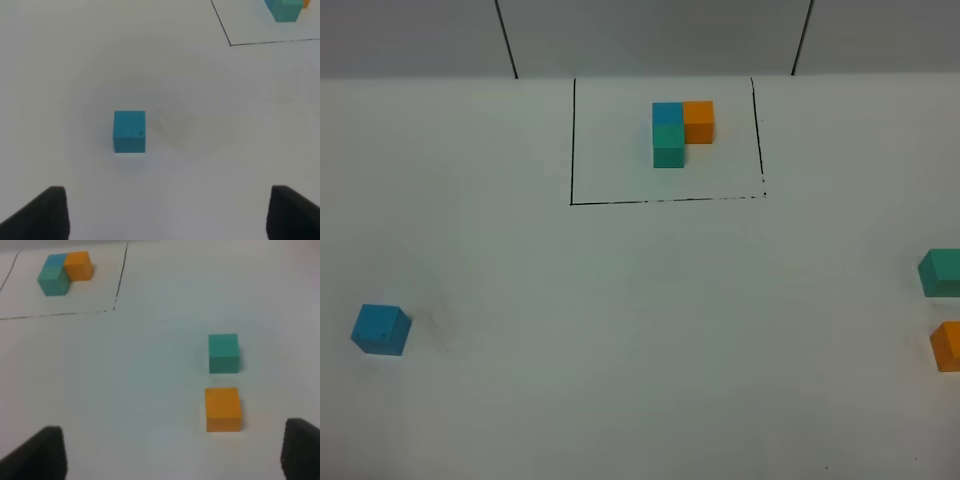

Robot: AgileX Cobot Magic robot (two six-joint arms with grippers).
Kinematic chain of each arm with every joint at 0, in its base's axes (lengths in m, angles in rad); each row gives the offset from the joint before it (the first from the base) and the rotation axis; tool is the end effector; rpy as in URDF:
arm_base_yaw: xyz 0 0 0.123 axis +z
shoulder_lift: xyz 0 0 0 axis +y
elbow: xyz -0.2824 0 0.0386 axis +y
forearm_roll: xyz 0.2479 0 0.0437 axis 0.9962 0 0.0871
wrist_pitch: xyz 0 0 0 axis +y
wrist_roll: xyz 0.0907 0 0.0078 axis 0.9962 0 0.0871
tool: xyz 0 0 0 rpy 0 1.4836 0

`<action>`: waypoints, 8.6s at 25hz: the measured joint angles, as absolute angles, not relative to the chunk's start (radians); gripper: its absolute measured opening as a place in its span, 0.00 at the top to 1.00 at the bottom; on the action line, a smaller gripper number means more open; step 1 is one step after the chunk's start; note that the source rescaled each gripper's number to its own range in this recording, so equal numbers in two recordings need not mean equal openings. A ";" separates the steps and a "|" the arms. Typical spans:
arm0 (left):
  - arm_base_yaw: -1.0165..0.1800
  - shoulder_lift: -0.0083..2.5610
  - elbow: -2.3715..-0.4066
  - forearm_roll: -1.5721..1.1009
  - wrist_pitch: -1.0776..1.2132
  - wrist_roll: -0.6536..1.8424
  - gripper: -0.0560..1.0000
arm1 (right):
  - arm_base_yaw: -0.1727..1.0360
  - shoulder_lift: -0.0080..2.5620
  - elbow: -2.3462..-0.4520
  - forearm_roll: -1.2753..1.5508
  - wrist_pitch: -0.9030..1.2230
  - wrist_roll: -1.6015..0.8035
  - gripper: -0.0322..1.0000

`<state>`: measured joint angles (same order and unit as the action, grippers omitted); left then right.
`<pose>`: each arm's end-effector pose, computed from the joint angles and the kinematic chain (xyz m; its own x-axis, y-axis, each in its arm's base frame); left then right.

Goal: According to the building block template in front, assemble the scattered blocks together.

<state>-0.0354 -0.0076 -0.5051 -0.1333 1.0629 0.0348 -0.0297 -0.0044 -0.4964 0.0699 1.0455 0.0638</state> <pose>-0.0075 -0.0103 0.2789 -0.4470 -0.0143 -0.8944 0.1257 0.9889 -0.0786 -0.0044 0.0056 0.2775 -0.4408 0.1117 -0.8906 0.0190 0.9932 0.1151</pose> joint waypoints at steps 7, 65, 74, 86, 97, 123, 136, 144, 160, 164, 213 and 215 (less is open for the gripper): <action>-0.035 -0.008 -0.505 -0.133 1.063 0.035 0.28 | -0.030 -0.004 -0.496 0.070 1.046 0.064 0.25; -0.035 1.659 -0.794 0.010 0.679 -0.049 0.05 | -0.030 -0.004 -0.496 0.070 1.046 0.064 0.26; -0.035 1.766 -0.794 0.014 0.605 -0.051 0.08 | -0.030 -0.004 -0.496 0.070 1.046 0.063 0.26; -0.035 1.770 -0.794 0.014 0.615 -0.051 0.94 | -0.030 -0.004 -0.496 0.070 1.046 0.064 0.26; -0.189 1.783 -1.091 0.093 0.852 0.280 0.94 | -0.030 -0.004 -0.496 0.070 1.046 0.064 0.26; -0.663 2.471 -2.183 0.101 1.195 0.800 0.95 | -0.030 -0.004 -0.496 0.070 1.046 0.064 0.26; -0.679 2.534 -2.187 0.089 1.195 0.794 0.95 | -0.030 -0.004 -0.496 0.070 1.046 0.064 0.26; -0.678 2.538 -2.188 0.069 1.195 0.793 0.95 | -0.030 -0.004 -0.496 0.070 1.046 0.064 0.26; -0.678 2.539 -2.189 0.069 1.195 0.791 0.95 | -0.030 -0.004 -0.496 0.070 1.046 0.064 0.26; -0.678 2.540 -2.189 0.066 1.195 0.790 0.90 | -0.030 -0.004 -0.496 0.070 1.046 0.064 0.26; -0.046 1.186 -1.188 0.018 0.985 0.145 0.13 | -0.030 -0.004 -0.496 0.092 1.046 0.065 0.26; -0.046 1.057 -1.104 0.018 0.964 0.106 0.12 | -0.030 -0.004 -0.496 0.092 1.046 0.065 0.26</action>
<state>-0.0460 1.0567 -1.1035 0.0176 0.9640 0.1058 -0.0297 -0.0044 -0.4964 0.0920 1.0455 0.0648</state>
